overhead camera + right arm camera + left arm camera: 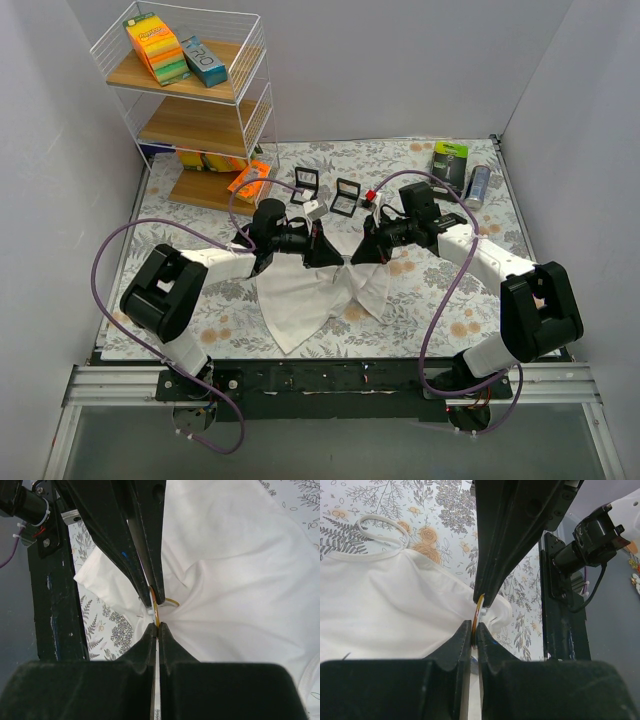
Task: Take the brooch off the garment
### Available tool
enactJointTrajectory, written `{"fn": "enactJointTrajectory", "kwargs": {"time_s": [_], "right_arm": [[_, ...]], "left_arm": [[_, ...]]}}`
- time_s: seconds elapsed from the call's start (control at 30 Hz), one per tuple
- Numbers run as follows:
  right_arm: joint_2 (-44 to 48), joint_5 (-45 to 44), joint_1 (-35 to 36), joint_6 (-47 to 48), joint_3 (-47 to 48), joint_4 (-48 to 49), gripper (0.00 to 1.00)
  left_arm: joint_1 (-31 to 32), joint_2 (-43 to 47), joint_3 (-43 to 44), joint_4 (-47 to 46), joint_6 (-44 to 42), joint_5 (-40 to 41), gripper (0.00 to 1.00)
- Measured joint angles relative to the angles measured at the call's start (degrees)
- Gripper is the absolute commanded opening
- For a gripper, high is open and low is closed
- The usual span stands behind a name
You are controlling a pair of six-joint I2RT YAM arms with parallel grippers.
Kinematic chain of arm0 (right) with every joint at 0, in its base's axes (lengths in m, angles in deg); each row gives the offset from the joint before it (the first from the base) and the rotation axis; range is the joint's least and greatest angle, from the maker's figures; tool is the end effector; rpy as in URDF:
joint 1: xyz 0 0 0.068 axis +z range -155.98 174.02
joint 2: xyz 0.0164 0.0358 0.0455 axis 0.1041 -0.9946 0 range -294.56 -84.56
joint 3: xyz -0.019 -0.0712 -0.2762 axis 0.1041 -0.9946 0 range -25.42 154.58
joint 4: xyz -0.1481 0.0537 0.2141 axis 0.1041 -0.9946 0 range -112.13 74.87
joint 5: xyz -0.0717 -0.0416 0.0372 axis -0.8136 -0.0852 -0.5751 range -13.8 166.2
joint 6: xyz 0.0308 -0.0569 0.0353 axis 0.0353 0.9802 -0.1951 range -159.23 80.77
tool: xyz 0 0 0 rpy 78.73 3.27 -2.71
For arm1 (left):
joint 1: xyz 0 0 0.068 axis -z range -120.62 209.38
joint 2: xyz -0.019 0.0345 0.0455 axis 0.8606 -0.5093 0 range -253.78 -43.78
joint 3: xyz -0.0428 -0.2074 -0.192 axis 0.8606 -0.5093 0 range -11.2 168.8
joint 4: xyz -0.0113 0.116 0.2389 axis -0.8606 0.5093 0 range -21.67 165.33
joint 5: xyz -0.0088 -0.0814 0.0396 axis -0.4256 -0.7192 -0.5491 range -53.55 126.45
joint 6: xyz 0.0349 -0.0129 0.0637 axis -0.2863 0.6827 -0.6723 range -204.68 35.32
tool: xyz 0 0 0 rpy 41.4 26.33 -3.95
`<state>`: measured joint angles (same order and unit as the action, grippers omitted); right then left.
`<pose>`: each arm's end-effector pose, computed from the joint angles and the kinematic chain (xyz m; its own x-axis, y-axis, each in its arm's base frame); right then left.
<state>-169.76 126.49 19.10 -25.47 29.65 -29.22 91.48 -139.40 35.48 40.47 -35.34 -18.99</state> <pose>0.2734 0.1802 0.2376 -0.4304 -0.3692 -0.8237 -0.8983 0.2649 0.3506 0.2764 -0.2332 0.2016 -0.9211 0.0697 -0.3831 0.3893 0.1922 -0.9009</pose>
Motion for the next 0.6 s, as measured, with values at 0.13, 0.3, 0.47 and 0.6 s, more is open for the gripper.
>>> {"fn": "enactJointTrajectory", "kwargs": {"time_s": [0.13,0.3,0.47,0.6], "right_arm": [[0.0,-0.3,0.0,-0.1,0.0,0.0,0.32],[0.0,-2.5,0.0,-0.9,0.0,-0.2,0.51],[0.1,-2.7,0.1,-1.2,-0.6,-0.6,0.52],[0.4,-4.2,0.5,-1.8,-1.6,-0.5,0.45]], "left_arm": [[0.0,-0.1,0.2,0.5,-0.2,-0.3,0.0],[0.4,0.1,1.0,2.8,-3.2,2.5,0.0],[0.8,2.1,1.0,5.4,-7.4,8.2,0.0],[0.8,2.8,1.0,6.0,-8.1,9.9,0.0]]}}
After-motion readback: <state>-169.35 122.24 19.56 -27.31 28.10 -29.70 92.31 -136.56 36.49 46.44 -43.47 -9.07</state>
